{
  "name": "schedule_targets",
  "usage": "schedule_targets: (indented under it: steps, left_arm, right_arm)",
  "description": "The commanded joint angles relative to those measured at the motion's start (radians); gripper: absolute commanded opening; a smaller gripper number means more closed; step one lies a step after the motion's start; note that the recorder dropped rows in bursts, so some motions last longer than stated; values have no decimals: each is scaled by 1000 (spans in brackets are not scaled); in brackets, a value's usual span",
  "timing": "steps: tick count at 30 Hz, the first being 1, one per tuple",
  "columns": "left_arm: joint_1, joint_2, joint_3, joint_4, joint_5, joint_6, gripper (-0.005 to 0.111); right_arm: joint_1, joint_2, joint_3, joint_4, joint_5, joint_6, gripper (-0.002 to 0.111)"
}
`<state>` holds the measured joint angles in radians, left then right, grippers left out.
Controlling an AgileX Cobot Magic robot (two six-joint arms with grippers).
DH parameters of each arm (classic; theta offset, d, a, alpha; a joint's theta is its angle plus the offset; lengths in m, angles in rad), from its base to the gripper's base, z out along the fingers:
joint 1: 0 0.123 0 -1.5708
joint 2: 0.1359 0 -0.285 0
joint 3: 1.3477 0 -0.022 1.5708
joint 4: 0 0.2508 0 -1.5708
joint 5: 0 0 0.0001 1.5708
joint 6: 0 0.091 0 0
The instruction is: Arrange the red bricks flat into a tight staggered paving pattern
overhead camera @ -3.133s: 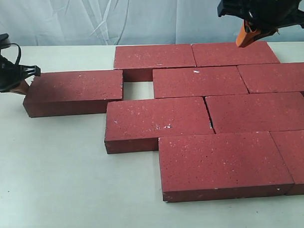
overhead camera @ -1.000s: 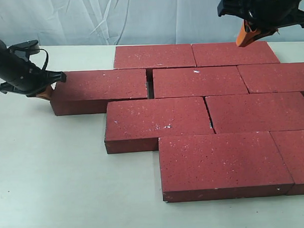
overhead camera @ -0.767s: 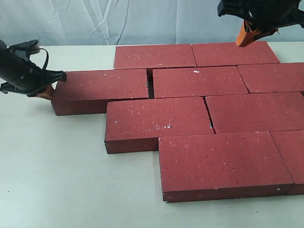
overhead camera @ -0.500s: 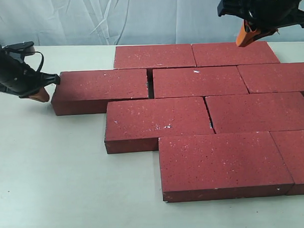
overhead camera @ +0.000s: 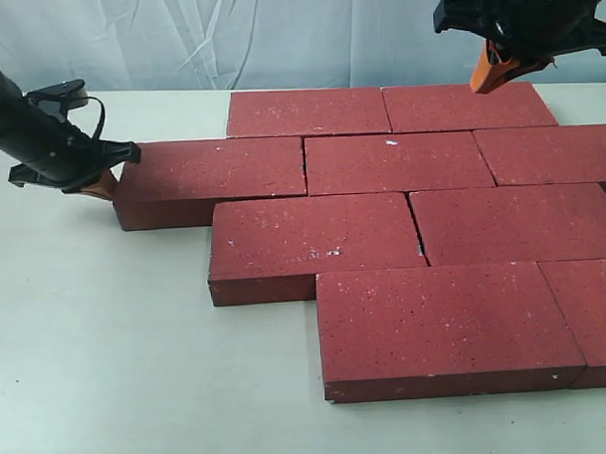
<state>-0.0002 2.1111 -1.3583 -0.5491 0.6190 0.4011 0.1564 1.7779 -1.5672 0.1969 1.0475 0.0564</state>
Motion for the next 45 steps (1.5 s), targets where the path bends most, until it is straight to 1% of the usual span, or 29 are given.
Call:
schedule_targets:
  steps: [1, 6, 10, 16, 20, 27, 33, 37, 41, 43, 45]
  left_arm:
    - [-12, 0, -5, -18, 8, 9, 0]
    - [-3, 0, -5, 2, 9, 26, 0]
    - [21, 0, -5, 19, 10, 26, 0]
    - [73, -4, -5, 16, 57, 18, 0]
    - [95, -15, -5, 6, 98, 9, 0]
    - [100, -61, -5, 15, 155, -8, 0]
    - [98, -139, -5, 9, 205, -27, 0]
    - [96, -234, 54, 0, 190, -27, 0]
    - [96, -344, 162, -22, 131, -29, 0]
    - [88, -391, 207, -22, 115, -29, 0]
    - [66, -437, 242, -22, 85, -27, 0]
  right_arm:
    - [-5, -7, 7, -5, -6, -6, -1]
    - [-5, -7, 7, -5, -4, -6, -1]
    - [-5, -7, 7, -5, -4, -6, -1]
    - [-5, -7, 7, -5, -4, -6, -1]
    - [-5, -7, 7, -5, -4, -6, -1]
    - [-5, -7, 7, 7, -2, -6, -1]
    - [-5, -7, 7, 14, 23, -6, -1]
    - [-5, -7, 7, 18, 48, -6, -1]
    - [-5, -7, 7, 64, 80, -6, -1]
    - [-3, -7, 7, 75, 90, -11, -1]
    - [-3, -7, 7, 78, 104, -12, -1]
